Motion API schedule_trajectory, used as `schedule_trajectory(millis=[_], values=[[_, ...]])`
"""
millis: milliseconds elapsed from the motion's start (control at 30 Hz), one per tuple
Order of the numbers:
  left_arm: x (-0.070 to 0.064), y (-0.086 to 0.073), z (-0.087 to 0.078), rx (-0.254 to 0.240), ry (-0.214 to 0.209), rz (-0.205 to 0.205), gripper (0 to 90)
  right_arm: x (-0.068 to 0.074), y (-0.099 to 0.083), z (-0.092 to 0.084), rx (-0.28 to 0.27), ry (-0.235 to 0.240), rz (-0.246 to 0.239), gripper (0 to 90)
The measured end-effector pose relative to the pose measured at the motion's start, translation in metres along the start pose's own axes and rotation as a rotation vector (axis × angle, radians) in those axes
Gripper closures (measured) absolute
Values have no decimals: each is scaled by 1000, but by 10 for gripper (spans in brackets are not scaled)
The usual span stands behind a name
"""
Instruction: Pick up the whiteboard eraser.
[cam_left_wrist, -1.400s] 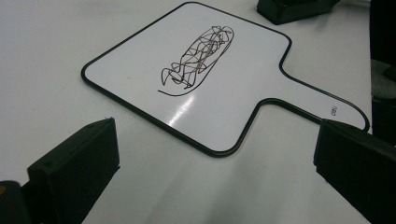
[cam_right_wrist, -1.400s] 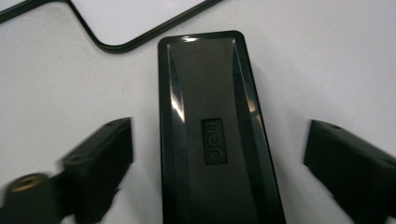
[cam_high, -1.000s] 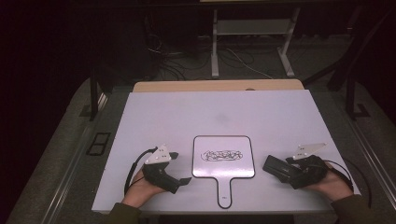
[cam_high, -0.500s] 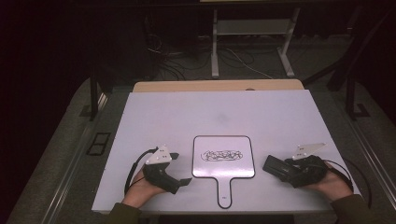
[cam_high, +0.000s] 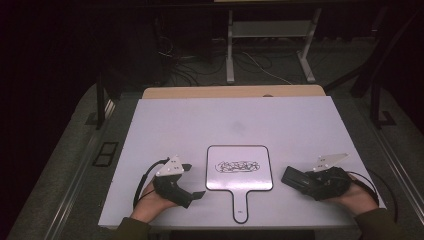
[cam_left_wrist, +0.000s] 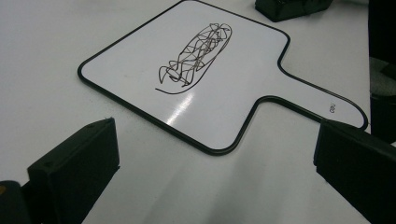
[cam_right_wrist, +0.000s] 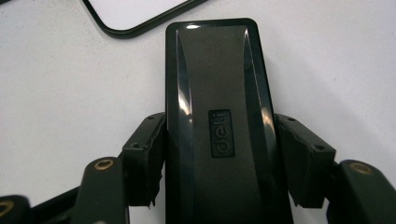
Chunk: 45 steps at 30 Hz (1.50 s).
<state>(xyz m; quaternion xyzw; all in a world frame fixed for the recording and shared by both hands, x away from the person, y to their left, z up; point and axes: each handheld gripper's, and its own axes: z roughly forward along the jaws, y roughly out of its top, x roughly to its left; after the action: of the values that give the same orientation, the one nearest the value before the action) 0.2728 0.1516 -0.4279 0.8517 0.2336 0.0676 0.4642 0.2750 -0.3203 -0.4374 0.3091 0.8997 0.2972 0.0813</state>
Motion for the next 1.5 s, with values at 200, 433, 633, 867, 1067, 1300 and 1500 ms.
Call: schedule_trajectory(millis=[200, 433, 633, 867, 1067, 1300, 1500], values=[[0, 0, 0, 1, -2, 0, 0, -1, 2, 0, 20, 4, -13, 377], [0, 0, 0, 1, -2, 2, 0, -1, 5, 0, 41, 0, -30, 381], [-1, 0, 0, 2, -3, 1, 0, -4, 11, 0, 80, 32, -4, 385], [0, 0, 0, -2, -8, 1, 0, -5, 14, -2, 77, 26, 1, 387], [2, 0, 0, -11, -13, -4, 0, -5, 17, -4, 60, 31, 7, 387], [2, 0, -1, -23, -13, -7, 0, -8, 23, -4, 39, 42, 28, 387], [2, 1, 0, -23, -10, -11, 0, -5, 29, -4, 29, 43, 19, 387]])
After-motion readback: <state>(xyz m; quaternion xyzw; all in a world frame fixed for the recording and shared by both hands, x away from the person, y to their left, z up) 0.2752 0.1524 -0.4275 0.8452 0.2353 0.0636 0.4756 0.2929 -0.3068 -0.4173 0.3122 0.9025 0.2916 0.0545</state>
